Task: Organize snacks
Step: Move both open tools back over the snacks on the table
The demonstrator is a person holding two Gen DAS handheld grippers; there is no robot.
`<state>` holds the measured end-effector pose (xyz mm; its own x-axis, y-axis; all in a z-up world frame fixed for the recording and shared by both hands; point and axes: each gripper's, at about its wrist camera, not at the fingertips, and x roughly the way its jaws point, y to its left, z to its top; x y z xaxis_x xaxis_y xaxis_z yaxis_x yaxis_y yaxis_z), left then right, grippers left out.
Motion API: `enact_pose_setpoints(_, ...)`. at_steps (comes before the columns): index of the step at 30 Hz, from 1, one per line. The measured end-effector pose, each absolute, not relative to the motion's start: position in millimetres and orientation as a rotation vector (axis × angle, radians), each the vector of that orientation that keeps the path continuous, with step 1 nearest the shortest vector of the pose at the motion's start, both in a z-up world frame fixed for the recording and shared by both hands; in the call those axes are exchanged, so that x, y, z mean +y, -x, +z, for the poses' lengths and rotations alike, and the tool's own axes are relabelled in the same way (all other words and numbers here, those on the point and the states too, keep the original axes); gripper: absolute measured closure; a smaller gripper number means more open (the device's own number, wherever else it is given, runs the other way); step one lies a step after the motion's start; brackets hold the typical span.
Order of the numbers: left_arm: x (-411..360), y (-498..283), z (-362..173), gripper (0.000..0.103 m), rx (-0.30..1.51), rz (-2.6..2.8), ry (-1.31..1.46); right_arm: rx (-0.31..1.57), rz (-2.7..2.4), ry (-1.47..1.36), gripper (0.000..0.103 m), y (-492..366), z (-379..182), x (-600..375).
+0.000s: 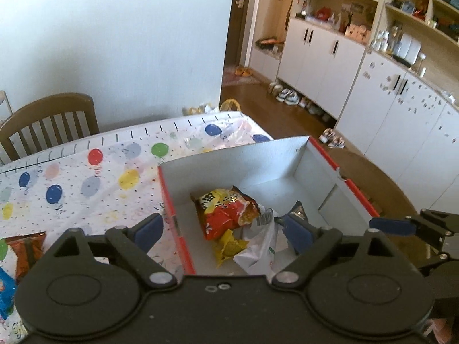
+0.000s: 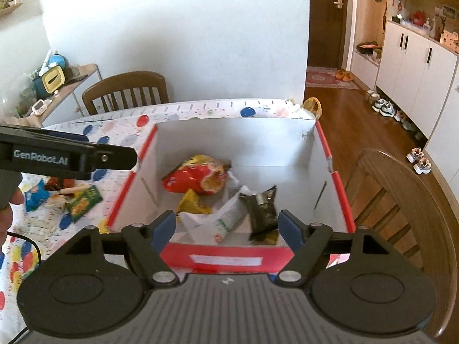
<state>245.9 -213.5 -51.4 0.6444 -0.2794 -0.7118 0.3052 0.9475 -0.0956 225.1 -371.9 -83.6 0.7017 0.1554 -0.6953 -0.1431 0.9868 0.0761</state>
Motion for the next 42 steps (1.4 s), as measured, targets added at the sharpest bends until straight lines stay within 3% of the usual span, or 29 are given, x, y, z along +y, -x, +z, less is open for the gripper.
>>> enact_pose_setpoints(22,-63.2,-154.0,-26.2,0.001,0.718,-0.239,0.021,0.714,0.258,-0.04,0.02,-176.5,-66.9,-249.6)
enact_pose_setpoints(42,94.0,-125.8,-59.1,0.001,0.756,0.119,0.19,0.764,0.385,0.037,0.02,-215.5,-99.4,-160.4)
